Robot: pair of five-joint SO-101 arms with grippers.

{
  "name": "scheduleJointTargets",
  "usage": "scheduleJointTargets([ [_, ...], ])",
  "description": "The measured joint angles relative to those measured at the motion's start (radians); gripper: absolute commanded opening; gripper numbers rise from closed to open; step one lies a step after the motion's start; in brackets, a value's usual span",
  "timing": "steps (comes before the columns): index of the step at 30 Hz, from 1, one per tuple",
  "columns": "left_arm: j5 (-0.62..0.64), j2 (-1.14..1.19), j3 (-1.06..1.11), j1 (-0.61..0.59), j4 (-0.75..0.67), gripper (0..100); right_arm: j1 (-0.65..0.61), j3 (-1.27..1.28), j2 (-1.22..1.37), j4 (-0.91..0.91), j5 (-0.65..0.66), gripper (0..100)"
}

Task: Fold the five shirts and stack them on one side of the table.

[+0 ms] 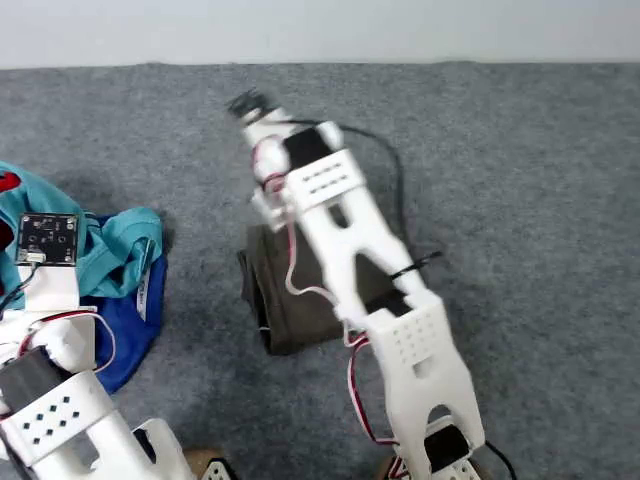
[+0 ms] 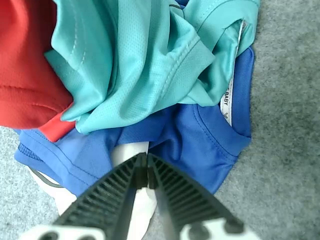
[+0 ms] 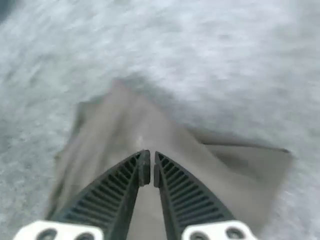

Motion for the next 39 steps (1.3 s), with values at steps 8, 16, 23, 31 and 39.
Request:
scheduleJointTargets([
  [8, 0.0, 0.0, 0.005, 0.0, 0.0, 2, 0.163, 0.0, 0.026, 0.055, 0.0, 3.2],
  [16, 0.0, 0.0, 0.005, 0.0, 0.0, 2, 0.175, 0.0, 0.203, 0.051, 0.0, 3.2],
  [23, 0.0, 0.0, 0.005, 0.0, 0.0, 2, 0.17, -0.017, 0.209, 0.104, 0.0, 3.2],
  [31, 0.0, 0.0, 0.005, 0.0, 0.0, 2, 0.075, -0.017, 0.051, 0.095, 0.0, 3.5],
  [39, 0.0, 0.0, 0.005, 0.0, 0.0, 2, -0.081, -0.02, 0.149, 0.008, 0.0, 3.2],
])
